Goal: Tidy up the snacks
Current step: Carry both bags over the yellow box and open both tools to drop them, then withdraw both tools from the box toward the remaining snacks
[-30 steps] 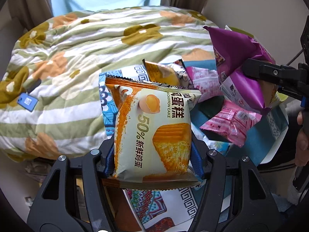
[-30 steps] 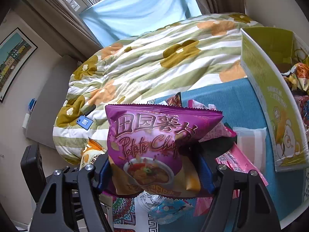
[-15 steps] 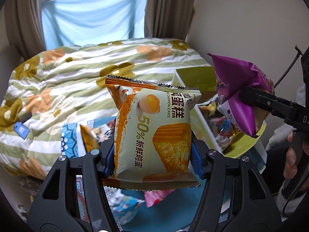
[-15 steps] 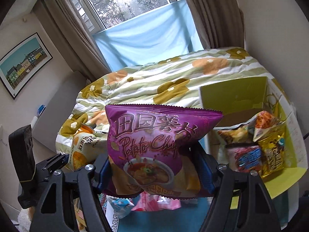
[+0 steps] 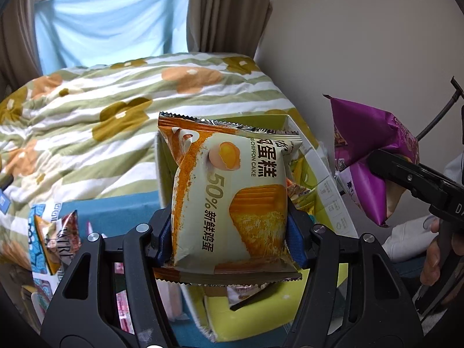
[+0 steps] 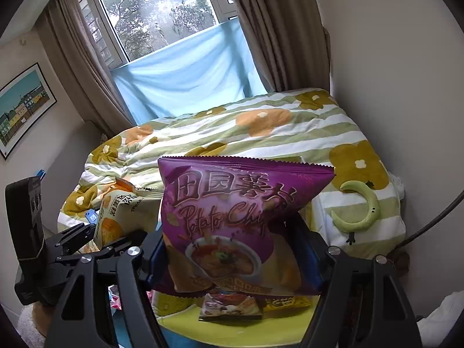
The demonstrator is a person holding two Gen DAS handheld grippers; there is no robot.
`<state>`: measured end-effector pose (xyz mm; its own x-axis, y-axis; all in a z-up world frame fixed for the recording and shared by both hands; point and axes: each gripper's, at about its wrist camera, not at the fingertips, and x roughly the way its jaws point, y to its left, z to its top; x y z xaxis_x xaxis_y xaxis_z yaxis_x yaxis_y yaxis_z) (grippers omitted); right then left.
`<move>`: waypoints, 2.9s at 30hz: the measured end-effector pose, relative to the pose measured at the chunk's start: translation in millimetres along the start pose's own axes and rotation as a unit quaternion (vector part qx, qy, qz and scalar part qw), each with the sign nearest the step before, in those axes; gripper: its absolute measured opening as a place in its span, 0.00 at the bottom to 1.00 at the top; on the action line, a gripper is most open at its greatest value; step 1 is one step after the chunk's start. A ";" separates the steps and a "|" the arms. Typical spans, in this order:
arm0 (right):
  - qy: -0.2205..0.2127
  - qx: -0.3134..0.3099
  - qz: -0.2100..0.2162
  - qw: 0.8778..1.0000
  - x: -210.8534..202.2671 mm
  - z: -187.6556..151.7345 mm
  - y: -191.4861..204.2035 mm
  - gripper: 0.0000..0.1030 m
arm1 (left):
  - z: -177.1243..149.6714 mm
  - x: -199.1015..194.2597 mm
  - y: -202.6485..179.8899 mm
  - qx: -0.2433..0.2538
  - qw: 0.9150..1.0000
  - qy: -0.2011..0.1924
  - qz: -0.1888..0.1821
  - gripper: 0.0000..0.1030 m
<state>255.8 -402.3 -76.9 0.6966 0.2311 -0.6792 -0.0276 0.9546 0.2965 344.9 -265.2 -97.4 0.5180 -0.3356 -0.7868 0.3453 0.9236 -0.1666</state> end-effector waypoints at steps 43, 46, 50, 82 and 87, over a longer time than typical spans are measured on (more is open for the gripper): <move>0.127 -0.037 -0.055 0.990 154.4 41.4 -26.3 0.98 | -6.7 36.3 61.8 -0.029 0.997 0.054 0.053 0.95; 0.127 -0.034 -0.050 0.990 148.2 34.6 -25.7 0.98 | -11.3 36.2 61.6 -0.036 0.996 0.057 0.050 0.95; 0.125 -0.032 -0.047 0.991 138.2 31.6 -22.9 0.98 | -14.0 30.4 55.3 -0.034 0.997 0.053 0.052 0.95; -0.023 -0.057 -0.008 0.998 -48.3 -35.0 98.0 0.98 | -124.4 -197.4 136.7 -0.073 0.988 -0.058 0.120 0.95; -0.036 -0.029 -0.026 0.999 -63.7 -76.7 141.4 0.98 | -157.5 -225.0 180.8 -0.071 0.991 -0.046 0.105 0.95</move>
<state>152.5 -267.6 -43.2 0.7483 0.1679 -0.6418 -0.0295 0.9749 0.2207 167.5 6.5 -44.1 0.6384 -0.1419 -0.7565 0.1113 0.9895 -0.0917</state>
